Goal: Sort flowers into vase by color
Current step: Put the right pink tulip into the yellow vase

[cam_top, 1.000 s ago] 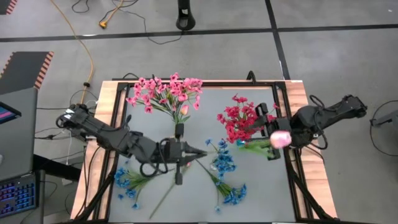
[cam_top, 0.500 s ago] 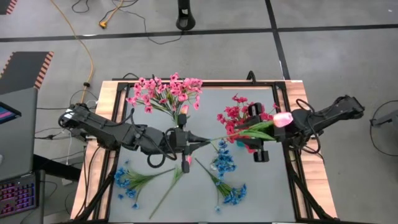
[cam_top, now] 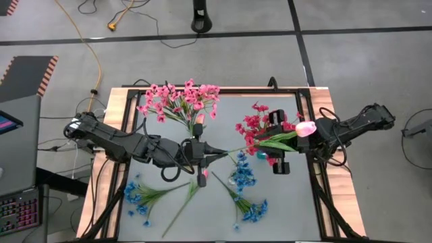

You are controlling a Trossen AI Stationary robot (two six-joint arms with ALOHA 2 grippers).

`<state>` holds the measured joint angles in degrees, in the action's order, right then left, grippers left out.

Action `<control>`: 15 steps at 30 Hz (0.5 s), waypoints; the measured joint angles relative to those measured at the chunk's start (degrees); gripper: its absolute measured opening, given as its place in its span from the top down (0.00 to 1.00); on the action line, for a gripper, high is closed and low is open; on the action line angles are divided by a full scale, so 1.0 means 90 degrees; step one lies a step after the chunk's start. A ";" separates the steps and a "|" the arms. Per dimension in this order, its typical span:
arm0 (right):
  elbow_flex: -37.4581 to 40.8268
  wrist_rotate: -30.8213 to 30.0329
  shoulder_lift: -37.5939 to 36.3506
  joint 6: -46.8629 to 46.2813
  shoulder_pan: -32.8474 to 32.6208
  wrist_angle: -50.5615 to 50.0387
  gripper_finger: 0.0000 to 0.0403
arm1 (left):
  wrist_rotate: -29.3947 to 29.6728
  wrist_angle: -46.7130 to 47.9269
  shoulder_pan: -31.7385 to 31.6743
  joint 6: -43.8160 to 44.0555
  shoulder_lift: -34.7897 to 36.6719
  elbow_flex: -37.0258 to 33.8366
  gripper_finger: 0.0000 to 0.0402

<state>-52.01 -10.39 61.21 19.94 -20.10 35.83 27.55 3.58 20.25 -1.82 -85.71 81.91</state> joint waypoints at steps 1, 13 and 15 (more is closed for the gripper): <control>0.0000 0.0000 0.0000 0.0000 0.0000 -0.0003 0.70 | 0.0000 0.0010 0.0000 0.0009 0.0000 0.0000 1.00; 0.0000 0.0027 -0.0002 -0.0016 0.0000 -0.0084 0.94 | 0.0019 0.0012 0.0000 0.0014 0.0000 0.0000 0.97; 0.0000 0.0026 -0.0004 -0.0116 0.0000 -0.0130 0.94 | 0.0017 0.0012 0.0000 0.0014 0.0000 0.0000 0.93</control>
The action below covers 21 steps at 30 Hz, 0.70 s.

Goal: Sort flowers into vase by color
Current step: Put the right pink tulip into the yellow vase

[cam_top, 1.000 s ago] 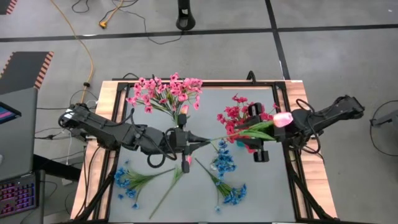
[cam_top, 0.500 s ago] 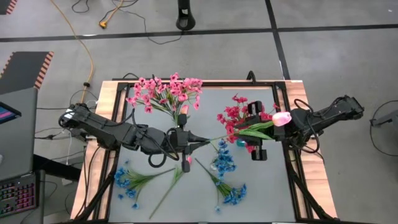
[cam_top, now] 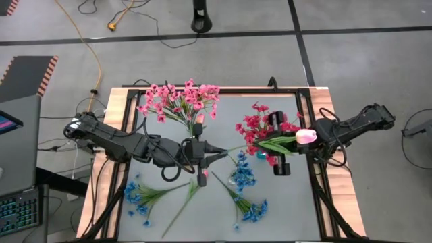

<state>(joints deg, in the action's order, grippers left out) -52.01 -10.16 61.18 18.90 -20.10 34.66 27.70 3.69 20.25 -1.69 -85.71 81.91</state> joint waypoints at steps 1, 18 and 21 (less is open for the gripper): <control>0.0000 -0.0001 -0.0001 -0.0086 0.0000 -0.0027 0.94 | 0.0000 0.0000 0.0000 0.0000 0.0000 0.0000 0.90; -0.0001 -0.0016 -0.0001 -0.1229 0.0000 -0.1117 0.93 | -0.0179 0.0039 -0.0039 0.0264 -0.0002 0.0000 0.54; -0.0002 -0.0023 -0.0001 -0.1470 0.0000 -0.1319 0.93 | -0.0589 -0.0034 -0.0131 0.0412 -0.0002 0.0000 0.54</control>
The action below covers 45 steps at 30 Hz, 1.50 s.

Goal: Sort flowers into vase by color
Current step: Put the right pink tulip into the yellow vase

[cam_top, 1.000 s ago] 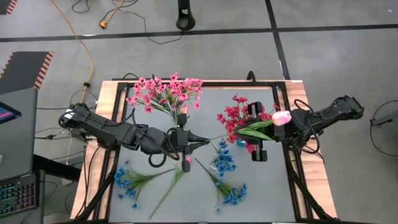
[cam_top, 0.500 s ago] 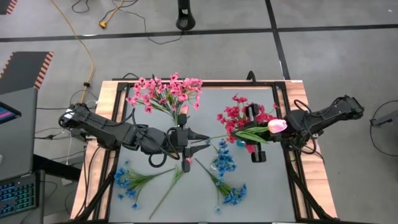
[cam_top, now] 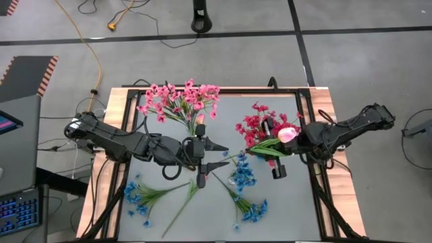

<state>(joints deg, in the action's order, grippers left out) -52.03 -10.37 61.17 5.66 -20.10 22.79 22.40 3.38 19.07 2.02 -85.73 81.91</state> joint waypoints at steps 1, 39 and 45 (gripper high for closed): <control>0.0000 -0.0002 0.0003 -0.0104 0.0000 -0.0056 0.93 | -0.0168 -0.0038 -0.0039 0.0054 0.0000 0.0000 0.54; -0.0010 0.0170 0.0632 -0.0366 0.0000 -0.0100 0.92 | -0.1738 0.0031 -0.0637 0.0979 -0.0384 -0.0005 0.69; -0.0010 0.0168 0.0631 -0.0342 0.0000 -0.0100 0.92 | -0.1757 0.0030 -0.0723 0.0977 -0.0384 -0.0005 0.81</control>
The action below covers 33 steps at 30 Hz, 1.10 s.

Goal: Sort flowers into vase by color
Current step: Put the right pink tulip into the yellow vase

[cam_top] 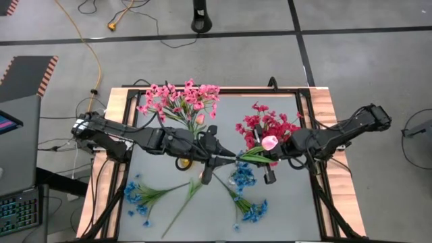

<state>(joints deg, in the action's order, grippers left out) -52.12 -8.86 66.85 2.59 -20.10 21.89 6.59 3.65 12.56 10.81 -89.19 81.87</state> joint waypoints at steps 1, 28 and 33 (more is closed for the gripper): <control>0.0000 0.0000 0.0000 0.0000 0.0000 0.0001 0.92 | 0.0000 -0.0002 -0.0009 0.0001 0.0000 0.0000 0.83; 0.0000 -0.0034 -0.0163 0.0148 -0.0010 -0.0010 0.63 | 0.0313 0.0130 0.0091 -0.0376 0.0095 0.0002 1.00; 0.0000 -0.0039 -0.0468 0.0147 -0.0013 -0.0100 0.54 | 0.1118 0.0750 0.0319 -0.0616 0.0569 -0.0020 1.00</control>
<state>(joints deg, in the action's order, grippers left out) -52.12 -9.21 62.64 3.91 -20.21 20.99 16.66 10.40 15.44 5.27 -84.06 81.69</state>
